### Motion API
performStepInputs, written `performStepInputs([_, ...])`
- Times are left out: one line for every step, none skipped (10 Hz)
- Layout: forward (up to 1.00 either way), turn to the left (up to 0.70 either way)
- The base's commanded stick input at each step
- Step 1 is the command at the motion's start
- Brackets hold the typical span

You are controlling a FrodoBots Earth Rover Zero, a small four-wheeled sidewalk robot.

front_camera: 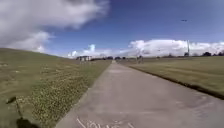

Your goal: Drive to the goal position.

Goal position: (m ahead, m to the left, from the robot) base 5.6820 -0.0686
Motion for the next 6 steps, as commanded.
performStepInputs([0.7,0.0])
performStepInputs([0.7,0.0])
performStepInputs([0.7,0.0])
performStepInputs([0.7,0.0])
performStepInputs([0.7,0.0])
performStepInputs([0.7,0.0])
